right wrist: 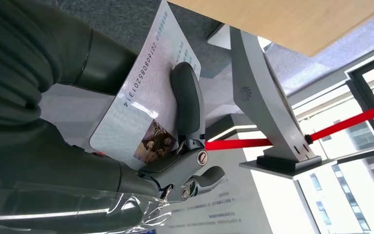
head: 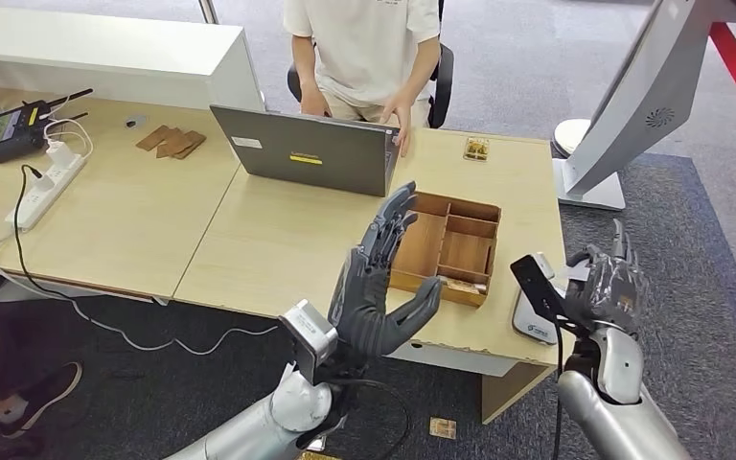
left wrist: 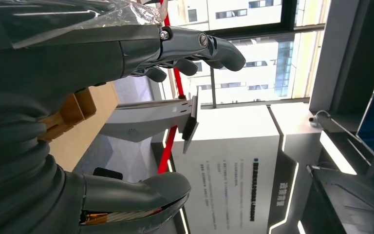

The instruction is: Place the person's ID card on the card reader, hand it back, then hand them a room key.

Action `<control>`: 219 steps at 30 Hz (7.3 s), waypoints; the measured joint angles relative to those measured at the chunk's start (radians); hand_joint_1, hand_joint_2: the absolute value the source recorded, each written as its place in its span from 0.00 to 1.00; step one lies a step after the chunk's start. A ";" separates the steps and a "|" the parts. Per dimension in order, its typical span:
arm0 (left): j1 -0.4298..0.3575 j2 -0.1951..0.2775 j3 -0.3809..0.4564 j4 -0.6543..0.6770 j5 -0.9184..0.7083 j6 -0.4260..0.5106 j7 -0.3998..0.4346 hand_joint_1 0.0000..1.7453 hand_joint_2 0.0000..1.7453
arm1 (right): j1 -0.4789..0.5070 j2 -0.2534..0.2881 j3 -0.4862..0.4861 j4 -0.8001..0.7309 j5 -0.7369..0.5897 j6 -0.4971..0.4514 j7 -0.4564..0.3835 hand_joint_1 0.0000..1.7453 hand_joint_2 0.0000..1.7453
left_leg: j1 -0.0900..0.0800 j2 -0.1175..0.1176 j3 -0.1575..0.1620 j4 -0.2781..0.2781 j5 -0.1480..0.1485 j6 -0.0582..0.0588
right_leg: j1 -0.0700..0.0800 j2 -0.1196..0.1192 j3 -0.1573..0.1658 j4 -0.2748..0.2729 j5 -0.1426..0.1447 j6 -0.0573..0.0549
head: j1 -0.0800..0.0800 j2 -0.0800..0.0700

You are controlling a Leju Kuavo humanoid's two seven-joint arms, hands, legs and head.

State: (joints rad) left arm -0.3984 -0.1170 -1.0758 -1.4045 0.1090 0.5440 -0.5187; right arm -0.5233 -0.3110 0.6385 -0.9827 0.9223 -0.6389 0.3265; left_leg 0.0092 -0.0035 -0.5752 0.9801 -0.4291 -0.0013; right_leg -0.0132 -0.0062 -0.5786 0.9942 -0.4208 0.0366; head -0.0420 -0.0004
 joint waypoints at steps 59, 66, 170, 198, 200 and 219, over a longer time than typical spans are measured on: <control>-0.034 -0.096 0.007 0.130 0.007 -0.158 -0.095 0.00 1.00 | -0.485 0.223 0.119 0.341 0.119 0.290 -0.042 0.00 1.00 | 0.000 0.000 -0.001 0.000 0.000 0.000 | 0.000 0.000 0.000 0.000 0.000 0.000 | 0.000 0.000; -0.035 -0.096 0.007 0.130 0.014 -0.140 -0.095 0.00 1.00 | -0.496 0.245 0.143 0.393 0.086 0.259 -0.049 0.00 1.00 | 0.000 0.000 -0.001 0.000 0.001 0.000 | 0.000 0.000 0.000 0.000 0.000 0.000 | 0.000 0.000; 0.020 -0.046 0.008 -0.005 -0.080 -0.052 0.020 0.00 1.00 | 0.002 0.238 0.210 0.210 0.325 0.032 -0.057 0.00 1.00 | 0.000 0.000 0.000 0.000 0.000 0.000 | 0.000 0.000 0.000 0.000 0.000 0.000 | 0.000 0.000; 0.037 -0.038 0.007 -0.020 -0.095 -0.109 0.015 0.00 1.00 | -0.069 0.260 0.209 0.352 0.340 0.011 -0.056 0.00 1.00 | 0.000 0.000 0.000 0.000 0.000 0.000 | 0.000 0.000 0.000 0.000 0.000 0.000 | 0.000 0.000; 0.037 -0.038 0.007 -0.020 -0.095 -0.109 0.015 0.00 1.00 | -0.072 0.261 0.209 0.358 0.339 0.017 -0.056 0.00 1.00 | 0.000 0.000 0.000 0.000 0.000 0.000 | 0.000 0.000 0.000 0.000 0.000 0.000 | 0.000 0.000; 0.037 -0.036 0.007 -0.020 -0.091 -0.066 0.015 0.00 1.00 | -0.100 0.300 0.207 0.423 0.325 0.022 -0.097 0.87 1.00 | 0.000 0.000 0.000 0.000 0.000 0.000 | 0.000 0.000 0.000 0.000 0.000 0.000 | 0.000 0.000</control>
State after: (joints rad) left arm -0.3617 -0.1526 -1.0685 -1.4240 0.0175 0.4785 -0.5035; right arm -0.6229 -0.0113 0.8454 -0.5593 1.2472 -0.6172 0.2297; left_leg 0.0094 -0.0035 -0.5753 0.9800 -0.4289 -0.0015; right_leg -0.0128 -0.0061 -0.5785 0.9944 -0.4209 0.0364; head -0.0420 -0.0004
